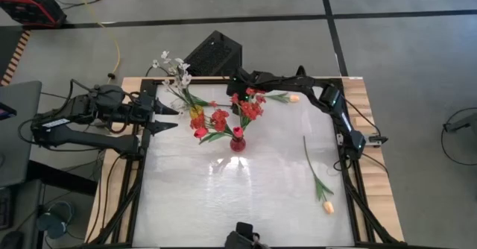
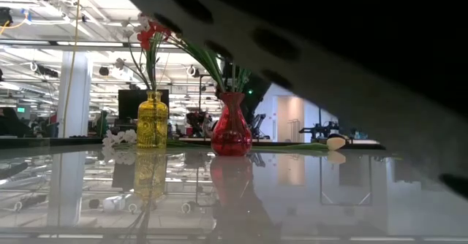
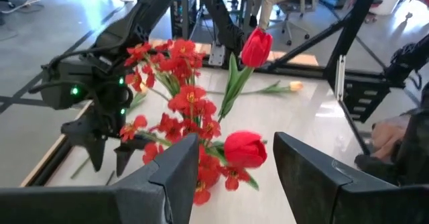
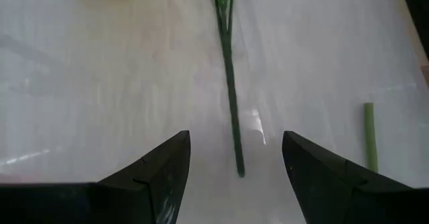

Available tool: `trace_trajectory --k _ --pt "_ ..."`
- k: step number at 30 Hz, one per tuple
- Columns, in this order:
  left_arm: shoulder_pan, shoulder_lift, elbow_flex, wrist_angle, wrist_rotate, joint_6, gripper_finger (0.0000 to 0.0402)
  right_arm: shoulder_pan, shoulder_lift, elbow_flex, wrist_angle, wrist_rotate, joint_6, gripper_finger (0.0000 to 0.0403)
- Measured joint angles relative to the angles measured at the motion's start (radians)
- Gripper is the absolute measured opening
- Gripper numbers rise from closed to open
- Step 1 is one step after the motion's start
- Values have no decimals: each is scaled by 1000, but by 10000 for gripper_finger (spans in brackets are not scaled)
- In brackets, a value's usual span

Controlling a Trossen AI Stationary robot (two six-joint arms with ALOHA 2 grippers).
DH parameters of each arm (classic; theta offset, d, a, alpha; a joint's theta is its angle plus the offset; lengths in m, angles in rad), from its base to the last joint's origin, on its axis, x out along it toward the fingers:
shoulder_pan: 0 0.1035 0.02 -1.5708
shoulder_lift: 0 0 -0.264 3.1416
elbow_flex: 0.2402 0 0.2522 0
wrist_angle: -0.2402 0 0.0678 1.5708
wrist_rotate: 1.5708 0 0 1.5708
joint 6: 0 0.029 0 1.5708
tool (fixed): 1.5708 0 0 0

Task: Sort flowers into vase by color
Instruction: Put the white flowers into the yellow vase

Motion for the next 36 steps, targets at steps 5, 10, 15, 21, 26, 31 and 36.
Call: trace_trajectory --k 5,10,15,21,26,31,36 --pt "0 -20 1 -38 -41 22 180 -4 3 15 -24 3 0 264" --pt "0 -61 1 -115 -203 30 180 -10 3 16 -32 5 -2 264" --pt "1 -106 1 -154 -393 54 180 -15 1 16 -41 -1 -3 264" --pt "22 -130 1 -17 -520 151 180 -15 0 16 -50 -9 -19 264" --pt "121 -82 2 81 -514 214 180 -14 0 16 -51 -11 -19 264" --pt "300 33 57 97 -413 257 180 -14 0 16 -66 -14 -18 264" --pt "528 189 199 91 -204 282 180 -7 0 16 -83 -14 -17 264"
